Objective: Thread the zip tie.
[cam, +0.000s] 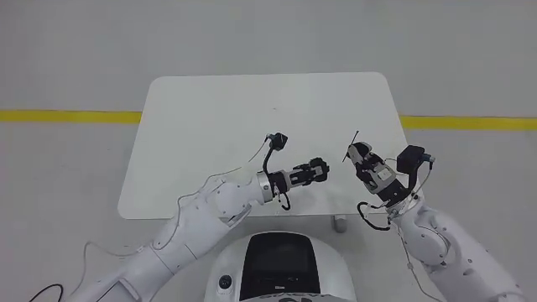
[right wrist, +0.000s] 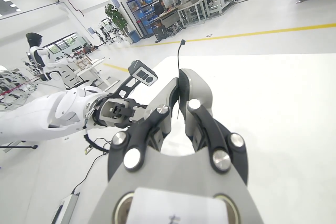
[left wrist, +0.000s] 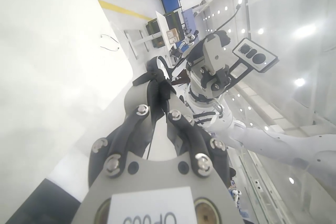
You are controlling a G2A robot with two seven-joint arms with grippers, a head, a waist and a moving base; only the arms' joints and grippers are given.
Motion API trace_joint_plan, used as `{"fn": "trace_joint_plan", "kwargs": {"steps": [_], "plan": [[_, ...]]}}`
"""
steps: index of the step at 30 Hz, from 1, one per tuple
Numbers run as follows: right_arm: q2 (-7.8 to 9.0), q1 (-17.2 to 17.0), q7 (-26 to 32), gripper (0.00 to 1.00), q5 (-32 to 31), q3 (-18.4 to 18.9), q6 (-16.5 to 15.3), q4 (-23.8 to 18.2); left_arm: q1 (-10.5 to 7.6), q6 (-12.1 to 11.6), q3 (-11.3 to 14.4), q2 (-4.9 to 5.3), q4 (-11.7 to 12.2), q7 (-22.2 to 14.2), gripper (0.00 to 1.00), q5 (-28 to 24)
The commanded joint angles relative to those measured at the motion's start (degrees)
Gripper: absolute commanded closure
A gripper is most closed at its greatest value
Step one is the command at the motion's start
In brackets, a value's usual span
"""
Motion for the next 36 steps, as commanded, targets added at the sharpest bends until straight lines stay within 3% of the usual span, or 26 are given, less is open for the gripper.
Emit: {"fn": "trace_joint_plan", "kwargs": {"steps": [1, 11, 23, 36], "plan": [[0.00, 0.00, 0.00, 1.00, 0.00, 0.00, 0.00, 0.00, 0.30, 0.00, -0.09, 0.05, -0.28, 0.19, 1.00, 1.19], [0.00, 0.00, 0.00, 1.00, 0.00, 0.00, 0.00, 0.00, 0.88, 0.00, 0.18, 0.18, -1.07, 2.61, 1.00, 5.34], [-0.10, 0.67, -1.61, 1.00, -4.49, -3.29, 0.00, -0.14, 2.15, 0.00, -1.78, 0.09, -2.04, -1.57, 1.00, -2.31], [-0.23, 1.79, -1.85, 1.00, -5.01, -4.70, 0.27, 0.29, 2.51, 0.00, -2.51, -0.17, -1.81, -2.57, 1.00, -2.27]]}}
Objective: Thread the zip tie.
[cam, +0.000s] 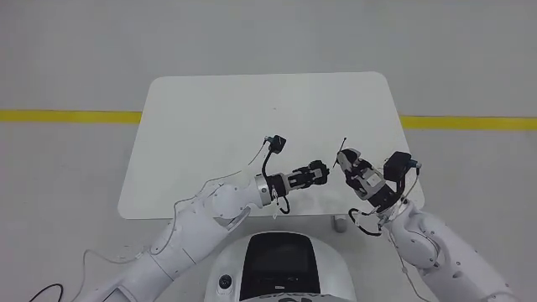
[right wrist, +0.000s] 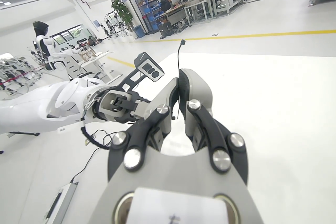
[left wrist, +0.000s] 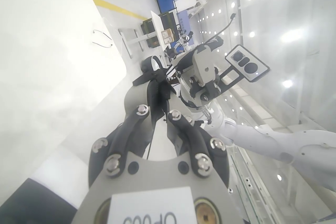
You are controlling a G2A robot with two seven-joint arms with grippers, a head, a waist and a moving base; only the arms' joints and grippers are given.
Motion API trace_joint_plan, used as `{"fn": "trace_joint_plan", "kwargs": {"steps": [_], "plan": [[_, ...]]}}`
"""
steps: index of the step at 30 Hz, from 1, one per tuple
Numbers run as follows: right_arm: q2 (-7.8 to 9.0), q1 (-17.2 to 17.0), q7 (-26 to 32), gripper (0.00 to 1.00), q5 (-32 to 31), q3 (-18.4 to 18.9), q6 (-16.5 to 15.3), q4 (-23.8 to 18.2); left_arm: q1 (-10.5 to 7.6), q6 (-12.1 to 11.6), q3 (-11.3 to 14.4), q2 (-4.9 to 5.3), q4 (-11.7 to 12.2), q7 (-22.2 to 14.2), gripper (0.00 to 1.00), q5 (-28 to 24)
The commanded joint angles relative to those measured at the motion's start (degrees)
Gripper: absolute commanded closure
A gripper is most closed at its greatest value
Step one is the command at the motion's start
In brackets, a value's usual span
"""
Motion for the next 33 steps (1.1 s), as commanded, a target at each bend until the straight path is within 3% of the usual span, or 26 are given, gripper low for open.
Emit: {"fn": "trace_joint_plan", "kwargs": {"steps": [1, 10, 33], "plan": [[-0.25, 0.38, 0.47, 1.00, -0.55, -0.31, -0.06, -0.13, 0.00, 0.00, 0.00, 0.00, 0.00, 0.00, 1.00, 0.00], [-1.23, 1.24, 0.88, 1.00, -1.51, -0.84, 0.12, 0.44, 0.00, 0.00, 0.00, 0.00, 0.00, 0.00, 1.00, 0.00], [-1.95, -2.20, 0.75, 1.00, -3.38, 1.88, -0.23, -1.52, 0.00, 0.00, 0.00, 0.00, 0.00, 0.00, 1.00, 0.00]]}}
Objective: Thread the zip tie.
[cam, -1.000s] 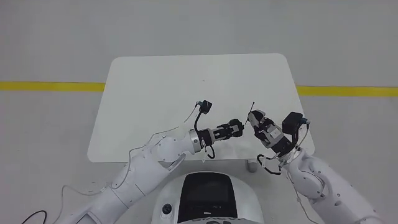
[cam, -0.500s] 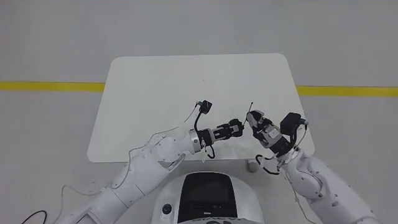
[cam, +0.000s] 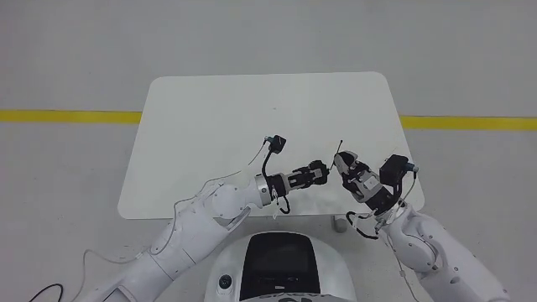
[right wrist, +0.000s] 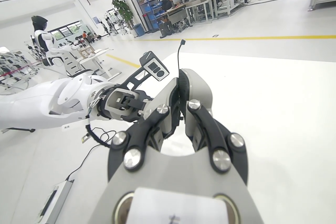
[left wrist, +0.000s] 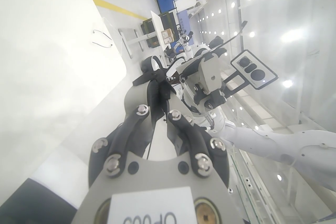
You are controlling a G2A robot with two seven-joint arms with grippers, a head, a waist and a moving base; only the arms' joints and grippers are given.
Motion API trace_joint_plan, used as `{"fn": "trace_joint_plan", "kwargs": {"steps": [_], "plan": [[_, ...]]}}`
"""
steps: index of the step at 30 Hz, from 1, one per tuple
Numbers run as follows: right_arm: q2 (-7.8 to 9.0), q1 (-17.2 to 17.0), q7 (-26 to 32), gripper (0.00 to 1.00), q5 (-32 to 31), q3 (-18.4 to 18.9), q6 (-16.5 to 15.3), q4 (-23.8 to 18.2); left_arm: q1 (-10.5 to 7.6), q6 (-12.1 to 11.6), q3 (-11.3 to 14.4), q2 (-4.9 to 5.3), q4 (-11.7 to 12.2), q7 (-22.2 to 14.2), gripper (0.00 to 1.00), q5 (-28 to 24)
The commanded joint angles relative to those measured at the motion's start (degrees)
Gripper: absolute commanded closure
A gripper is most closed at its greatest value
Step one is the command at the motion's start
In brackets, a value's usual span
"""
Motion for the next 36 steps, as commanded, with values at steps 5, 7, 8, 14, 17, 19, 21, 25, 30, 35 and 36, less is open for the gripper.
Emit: {"fn": "trace_joint_plan", "kwargs": {"steps": [5, 7, 8, 14, 17, 19, 21, 25, 30, 35, 36], "plan": [[-0.17, 0.09, 0.43, 1.00, 0.09, 0.00, 0.00, 0.34, 0.00, 0.00, 0.00, 0.00, 0.00, 0.00, 1.00, 0.00], [-0.21, 0.13, 0.80, 1.00, 0.07, -0.05, 0.00, 0.37, 0.00, 0.00, 0.00, 0.00, 0.00, 0.00, 1.00, 0.00], [-0.24, 0.17, 0.92, 1.00, 0.05, -0.06, 0.00, 0.37, 0.00, 0.00, 0.00, 0.00, 0.00, 0.00, 1.00, 0.00], [-0.34, 0.23, 1.33, 1.00, -0.08, -0.08, 0.00, 0.41, 0.00, 0.00, 0.00, 0.00, 0.00, 0.00, 1.00, 0.00], [-0.39, 0.23, 1.55, 1.00, -0.20, -0.07, 0.00, 0.50, 0.00, 0.00, 0.00, 0.00, 0.00, 0.00, 1.00, 0.00], [-0.44, 0.22, 1.62, 1.00, -0.17, -0.05, 0.00, 0.53, 0.00, 0.00, 0.00, 0.00, 0.00, 0.00, 1.00, 0.00], [-0.47, 0.21, 1.71, 1.00, -0.18, -0.02, 0.00, 0.56, 0.00, 0.00, 0.00, 0.00, 0.00, 0.00, 1.00, 0.00], [-0.57, 0.21, 1.83, 1.00, -0.24, -0.01, 0.00, 0.77, 0.00, 0.00, 0.00, 0.00, 0.00, 0.00, 1.00, 0.00], [-0.69, 0.18, 0.95, 1.00, -0.22, 0.13, 0.00, 0.62, 0.00, 0.00, 0.00, 0.00, 0.00, 0.00, 1.00, 0.00], [-0.72, 0.11, 0.33, 1.00, -0.64, 0.03, 0.00, 0.43, 0.00, 0.00, 0.00, 0.00, 0.00, 0.00, 1.00, 0.00], [-0.72, 0.16, 0.28, 1.00, -0.70, -0.03, 0.00, 0.43, 0.00, 0.00, 0.00, 0.00, 0.00, 0.00, 1.00, 0.00]]}}
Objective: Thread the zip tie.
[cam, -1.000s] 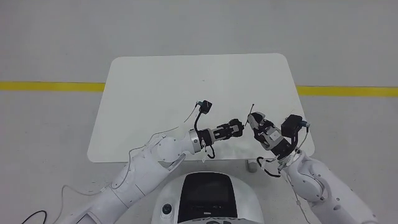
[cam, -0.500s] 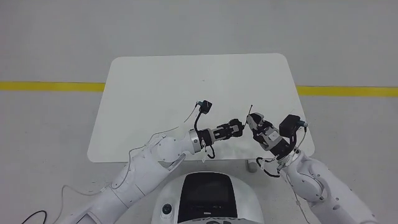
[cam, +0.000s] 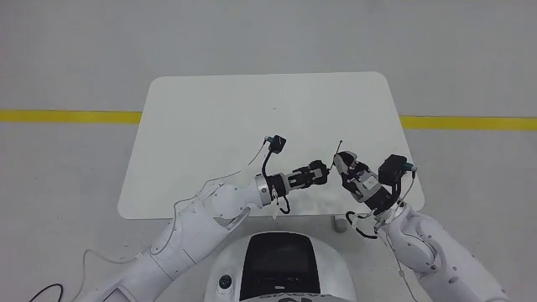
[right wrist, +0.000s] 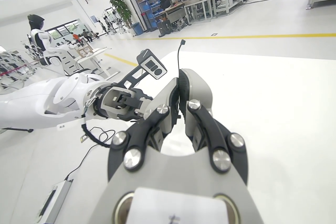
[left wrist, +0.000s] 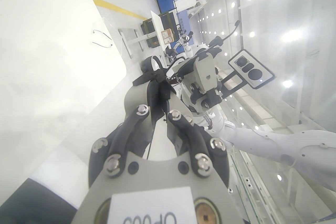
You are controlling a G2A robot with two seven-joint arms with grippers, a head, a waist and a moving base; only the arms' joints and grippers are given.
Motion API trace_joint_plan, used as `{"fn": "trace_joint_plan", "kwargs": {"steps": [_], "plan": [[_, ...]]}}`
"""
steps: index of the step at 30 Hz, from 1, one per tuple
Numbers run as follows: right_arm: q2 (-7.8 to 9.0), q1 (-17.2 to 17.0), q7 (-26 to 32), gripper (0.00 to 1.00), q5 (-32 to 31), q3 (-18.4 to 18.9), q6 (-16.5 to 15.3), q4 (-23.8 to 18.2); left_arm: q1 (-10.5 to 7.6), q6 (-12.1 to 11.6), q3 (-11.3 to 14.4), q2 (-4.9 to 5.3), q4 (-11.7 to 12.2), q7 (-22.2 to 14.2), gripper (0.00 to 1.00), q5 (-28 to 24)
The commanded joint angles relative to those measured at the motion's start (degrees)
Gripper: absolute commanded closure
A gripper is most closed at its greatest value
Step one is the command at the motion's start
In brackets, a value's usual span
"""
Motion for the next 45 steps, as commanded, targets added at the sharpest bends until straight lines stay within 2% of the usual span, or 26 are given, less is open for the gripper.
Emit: {"fn": "trace_joint_plan", "kwargs": {"steps": [1, 45], "plan": [[0.00, 0.09, -0.08, 1.00, -0.08, -0.11, 0.00, 0.00, 0.00, 0.00, 0.00, 0.00, 0.00, 0.00, 1.00, 0.00], [-0.28, 1.06, -0.24, 1.00, 0.29, -0.78, 0.00, 1.23, 0.00, 0.00, 0.00, 0.00, 0.00, 0.00, 1.00, 0.00]]}}
